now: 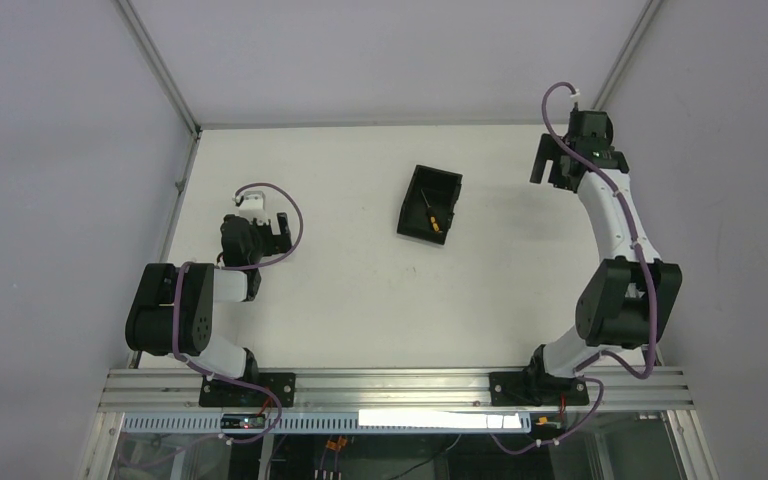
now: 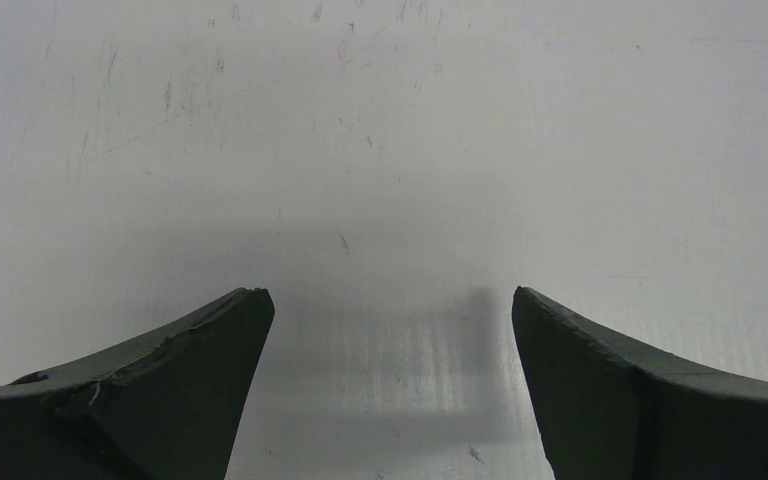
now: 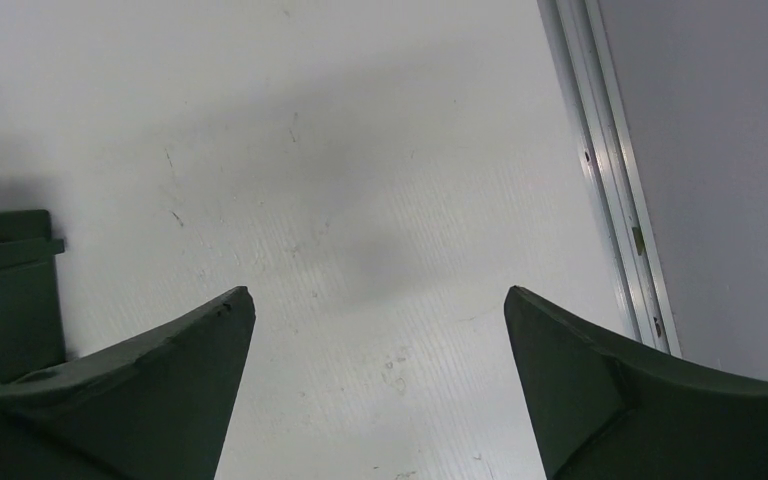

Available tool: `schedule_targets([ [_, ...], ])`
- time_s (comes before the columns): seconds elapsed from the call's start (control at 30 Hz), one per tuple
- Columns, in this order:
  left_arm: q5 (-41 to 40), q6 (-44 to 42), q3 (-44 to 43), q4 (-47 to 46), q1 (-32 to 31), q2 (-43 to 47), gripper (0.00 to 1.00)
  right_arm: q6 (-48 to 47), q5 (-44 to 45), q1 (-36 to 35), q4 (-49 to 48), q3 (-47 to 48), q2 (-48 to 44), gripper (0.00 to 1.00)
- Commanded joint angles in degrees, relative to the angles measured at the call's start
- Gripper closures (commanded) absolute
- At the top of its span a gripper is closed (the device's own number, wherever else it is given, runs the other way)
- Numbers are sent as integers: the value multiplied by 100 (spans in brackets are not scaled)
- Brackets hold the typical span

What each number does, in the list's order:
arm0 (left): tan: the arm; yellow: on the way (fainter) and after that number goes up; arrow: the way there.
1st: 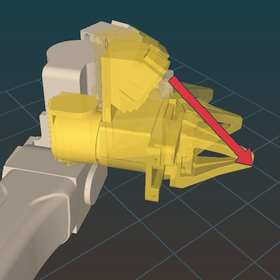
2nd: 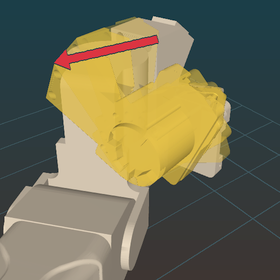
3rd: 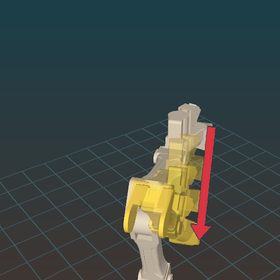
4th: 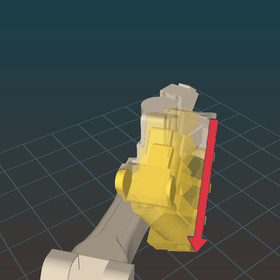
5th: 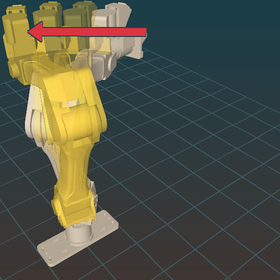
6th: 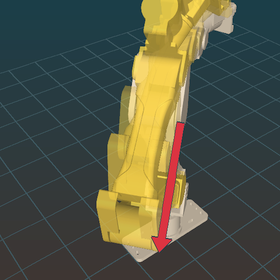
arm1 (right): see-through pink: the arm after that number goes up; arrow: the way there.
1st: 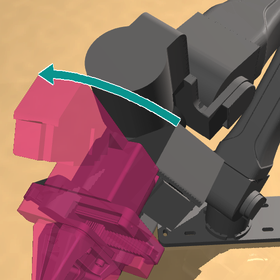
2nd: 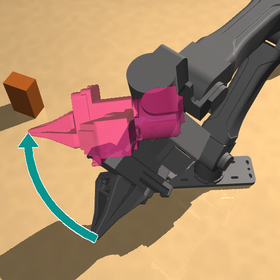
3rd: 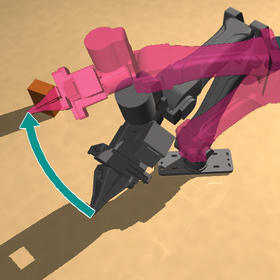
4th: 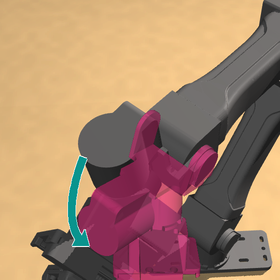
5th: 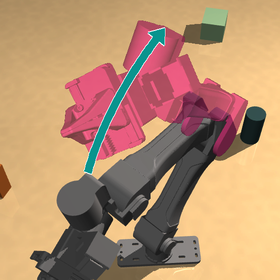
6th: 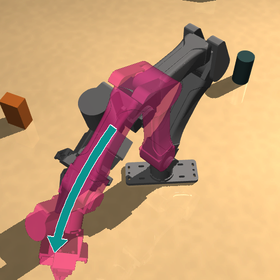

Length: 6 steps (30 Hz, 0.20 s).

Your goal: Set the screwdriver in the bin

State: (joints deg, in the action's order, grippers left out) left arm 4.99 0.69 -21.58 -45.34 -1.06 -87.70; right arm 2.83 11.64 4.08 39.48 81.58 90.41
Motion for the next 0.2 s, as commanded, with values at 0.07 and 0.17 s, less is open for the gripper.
schedule_targets([
  [0.07, 13, 10, 5, -159, -8, 130, 1, 65, 61, -30, -437, -167, -509, 1],
  [0.17, 10, 10, 5, -157, -8, 129, 1, 113, -123, -29, -424, -139, -586, 1],
])
